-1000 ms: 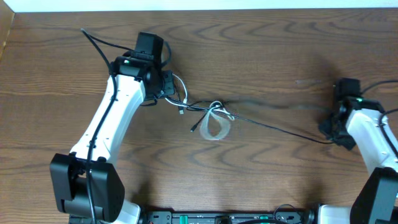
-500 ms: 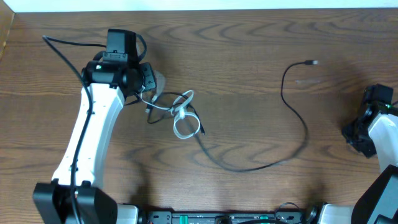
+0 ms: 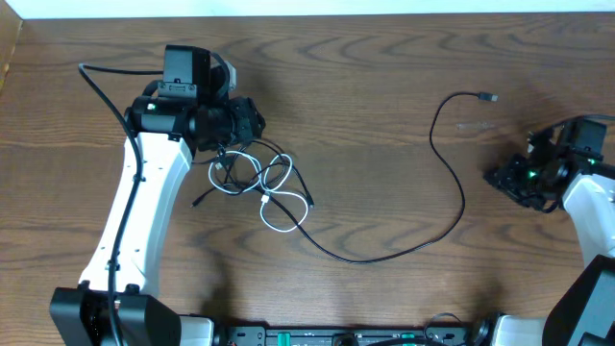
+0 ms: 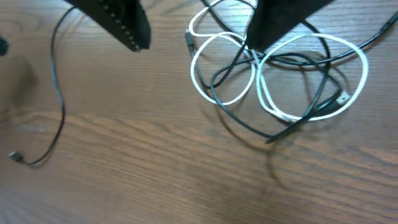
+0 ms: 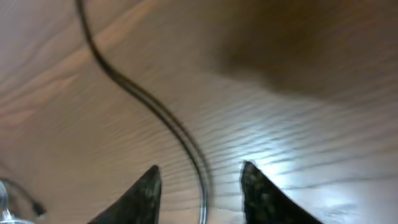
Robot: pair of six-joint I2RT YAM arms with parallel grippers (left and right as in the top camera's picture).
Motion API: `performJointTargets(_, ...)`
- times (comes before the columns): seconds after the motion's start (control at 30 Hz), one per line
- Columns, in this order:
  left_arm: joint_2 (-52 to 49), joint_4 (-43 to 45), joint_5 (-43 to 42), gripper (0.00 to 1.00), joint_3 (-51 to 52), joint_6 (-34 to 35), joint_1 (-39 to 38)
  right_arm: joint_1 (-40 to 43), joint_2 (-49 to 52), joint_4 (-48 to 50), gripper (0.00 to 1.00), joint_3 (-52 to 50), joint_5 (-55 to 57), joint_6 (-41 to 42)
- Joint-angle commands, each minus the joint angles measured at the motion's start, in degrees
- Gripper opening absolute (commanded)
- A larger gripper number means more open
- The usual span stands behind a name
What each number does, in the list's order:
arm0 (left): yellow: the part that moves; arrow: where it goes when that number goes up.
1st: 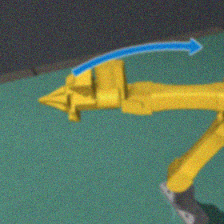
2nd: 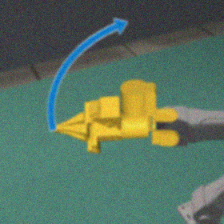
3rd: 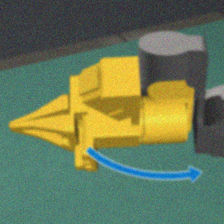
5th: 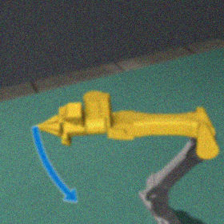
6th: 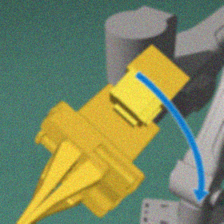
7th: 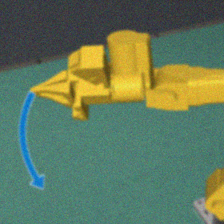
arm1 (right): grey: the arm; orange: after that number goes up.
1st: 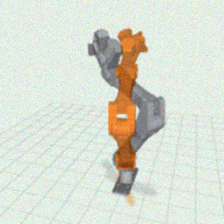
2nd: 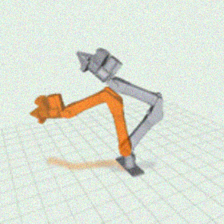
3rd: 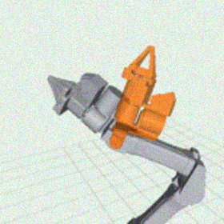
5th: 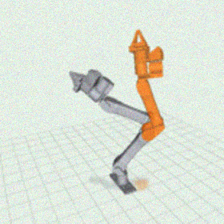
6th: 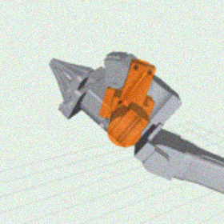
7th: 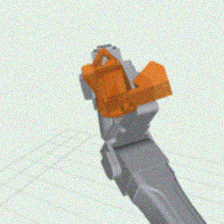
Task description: Untangle cables
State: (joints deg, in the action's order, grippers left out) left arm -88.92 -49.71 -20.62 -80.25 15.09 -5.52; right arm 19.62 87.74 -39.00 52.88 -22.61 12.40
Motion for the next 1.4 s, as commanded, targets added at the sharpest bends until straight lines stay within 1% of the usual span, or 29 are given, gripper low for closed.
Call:
performJointTargets(0.0,-0.39,-0.63,1.81,0.59,2.69,-1.97,-0.09,-0.61,0.13,-0.2,0.42,0.61,-4.72,-3.3)
performJointTargets(0.07,-0.76,-0.63,1.86,0.6,4.17,-2.67,-0.52,-0.61,0.13,-0.26,0.45,0.61,-4.74,-3.32)
performJointTargets(0.17,-1.14,-0.35,2.49,0.6,6.34,-5.77,-1.95,-1.03,0.13,-0.35,0.49,0.61,-4.72,-3.32)
performJointTargets(0.23,-1.2,-0.13,6.34,0.6,7.82,-6.8,-3.23,-1.55,0.13,-0.35,0.49,0.61,-4.7,-3.3)
performJointTargets(0.33,-1.31,-0.02,15.23,0.6,9.66,-6.99,-5.6,-2.05,0.13,-0.44,0.5,0.61,-4.31,-3.3)
performJointTargets(0.43,-1.33,1.75,20.35,0.6,12.11,-7.28,-7.85,-2.4,0.13,-0.39,0.5,0.61,-4.33,-3.3)
performJointTargets(0.57,-1.53,4.76,20.48,0.6,15.91,-7.8,-9.62,-2.47,0.13,-0.42,0.5,0.61,-4.33,-3.3)
performJointTargets(0.77,-1.68,10.34,21.53,0.59,21.86,-7.78,-9.79,-2.47,0.13,-0.44,0.5,0.61,-4.33,-3.3)
performJointTargets(0.8,-1.68,11.15,21.53,0.56,22.45,-7.78,-9.79,-2.47,0.13,-0.44,0.5,0.61,-4.33,-3.3)
performJointTargets(0.83,-1.68,11.63,21.51,0.48,22.75,-7.76,-9.79,-2.47,0.13,-0.44,0.5,0.61,-4.33,-3.3)
performJointTargets(0.93,-1.62,11.98,20.83,0.08,22.47,-7.56,-9.86,-2.47,0.13,-0.44,0.5,0.61,-4.35,-3.3)
performJointTargets(1.03,-1.6,12.11,15.1,0.08,21.05,-7.34,-9.84,-2.47,0.13,-0.42,0.5,0.61,-4.35,-3.28)
performJointTargets(1.17,-1.4,13.46,-0.17,0.08,17.18,-7.28,-9.84,-2.91,0.13,-0.35,0.53,0.61,-5.27,-3.3)
performJointTargets(1.27,-0.79,16.55,-11.69,0.08,13.81,-4.46,-9.86,-4.26,0.13,0.42,0.56,0.61,-7.17,-3.3)
performJointTargets(1.37,0.26,21.14,-20.09,0.08,11.13,-1.16,-10.38,-6.08,0.13,2.19,0.59,0.61,-10.62,-3.3)
